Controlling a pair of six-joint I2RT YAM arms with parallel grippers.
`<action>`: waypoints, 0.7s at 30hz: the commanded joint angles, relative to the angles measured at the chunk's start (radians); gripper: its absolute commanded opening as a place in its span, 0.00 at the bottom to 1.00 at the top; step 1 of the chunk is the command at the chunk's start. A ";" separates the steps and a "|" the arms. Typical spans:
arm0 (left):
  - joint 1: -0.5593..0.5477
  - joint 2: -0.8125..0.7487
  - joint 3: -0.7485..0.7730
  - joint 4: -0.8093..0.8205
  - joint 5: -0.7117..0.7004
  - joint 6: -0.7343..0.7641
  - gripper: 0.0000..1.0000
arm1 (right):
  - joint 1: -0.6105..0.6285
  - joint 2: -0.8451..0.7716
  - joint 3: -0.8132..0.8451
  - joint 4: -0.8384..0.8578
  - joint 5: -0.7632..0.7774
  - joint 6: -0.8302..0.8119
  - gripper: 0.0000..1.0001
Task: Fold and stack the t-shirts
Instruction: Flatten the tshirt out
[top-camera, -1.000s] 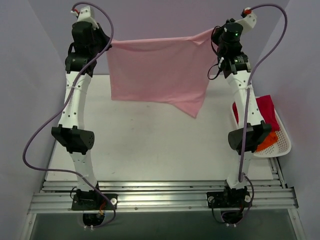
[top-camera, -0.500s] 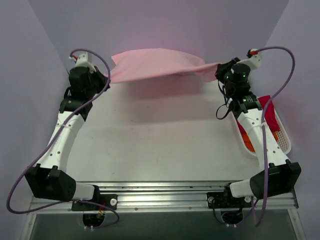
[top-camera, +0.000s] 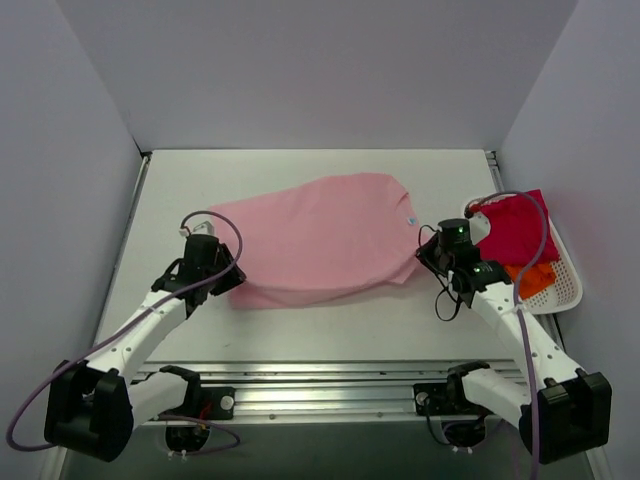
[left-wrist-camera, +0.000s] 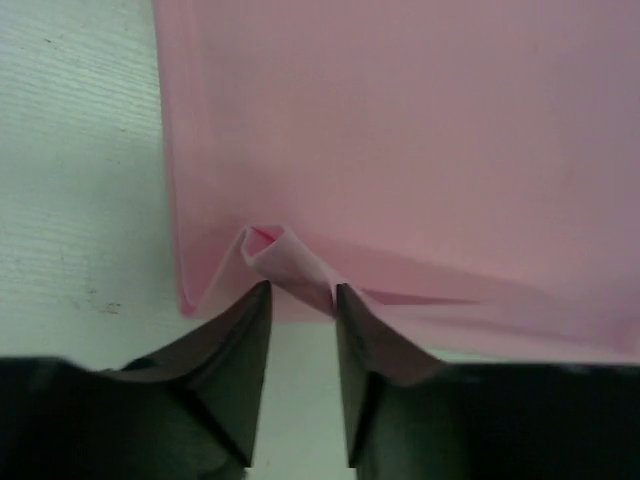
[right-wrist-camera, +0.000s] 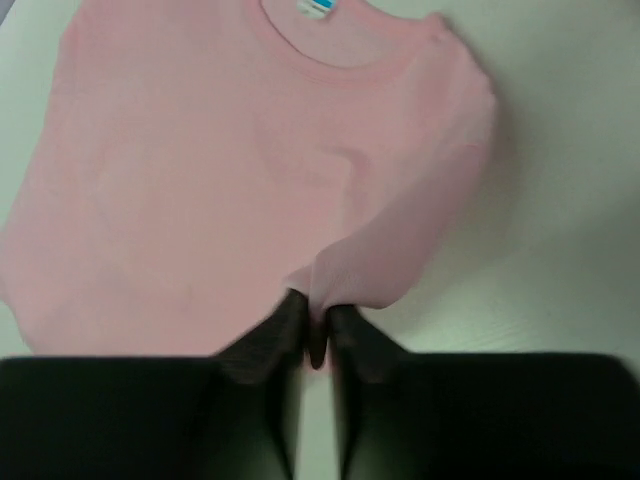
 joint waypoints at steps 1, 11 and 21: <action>-0.013 -0.059 -0.046 0.019 -0.042 -0.058 0.48 | 0.011 -0.064 -0.033 -0.078 0.001 0.033 0.21; -0.023 -0.164 -0.072 -0.036 -0.042 -0.070 0.94 | 0.080 -0.172 -0.017 -0.243 0.072 0.034 0.91; -0.039 -0.111 -0.046 0.032 -0.131 -0.078 0.94 | 0.109 -0.128 -0.082 0.054 0.092 0.011 0.91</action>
